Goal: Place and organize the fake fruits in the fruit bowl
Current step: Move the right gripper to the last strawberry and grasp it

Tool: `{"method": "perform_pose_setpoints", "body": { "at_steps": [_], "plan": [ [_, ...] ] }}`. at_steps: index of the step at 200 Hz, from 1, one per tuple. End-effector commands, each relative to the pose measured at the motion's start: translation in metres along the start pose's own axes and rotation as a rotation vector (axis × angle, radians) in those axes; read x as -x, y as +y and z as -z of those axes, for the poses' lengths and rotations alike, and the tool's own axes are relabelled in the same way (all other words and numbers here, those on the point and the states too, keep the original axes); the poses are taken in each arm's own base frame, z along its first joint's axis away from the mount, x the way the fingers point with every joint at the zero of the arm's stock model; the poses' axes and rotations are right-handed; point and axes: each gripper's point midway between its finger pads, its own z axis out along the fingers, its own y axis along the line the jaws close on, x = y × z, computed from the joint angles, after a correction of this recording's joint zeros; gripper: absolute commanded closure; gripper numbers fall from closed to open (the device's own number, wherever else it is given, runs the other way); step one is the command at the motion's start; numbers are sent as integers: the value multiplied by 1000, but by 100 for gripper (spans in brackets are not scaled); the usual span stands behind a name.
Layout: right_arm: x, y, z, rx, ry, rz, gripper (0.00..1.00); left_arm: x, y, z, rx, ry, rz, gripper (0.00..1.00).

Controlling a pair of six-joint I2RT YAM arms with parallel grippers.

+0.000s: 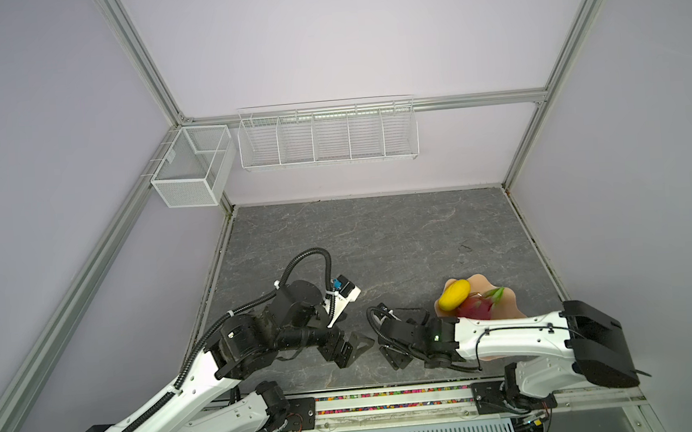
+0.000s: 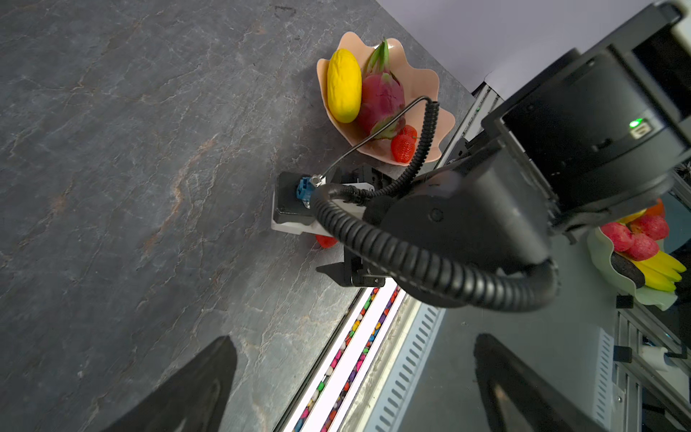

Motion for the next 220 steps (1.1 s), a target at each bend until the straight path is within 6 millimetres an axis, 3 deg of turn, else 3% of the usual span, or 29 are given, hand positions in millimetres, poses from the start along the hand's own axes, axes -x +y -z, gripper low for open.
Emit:
{"method": "perform_pose_setpoints", "body": {
  "at_steps": [1,101,132,155,189,220],
  "plan": [
    [0,4,-5,55,-5,40,23,-4,5,16,49,-5,49,1],
    [-42,-15,-27,-50,143,10,31,4,9,10,69,-19,39,1],
    [-39,-19,-33,-97,148,9,51,4,8,6,64,-6,34,1],
    [-43,-24,-33,-126,172,11,55,8,9,5,71,-8,20,1],
    [-39,-46,-10,-187,120,-50,59,14,8,4,69,-27,2,1],
    [-19,-77,33,-226,-1,-197,61,24,4,0,51,-57,-20,1]
  ]
}}
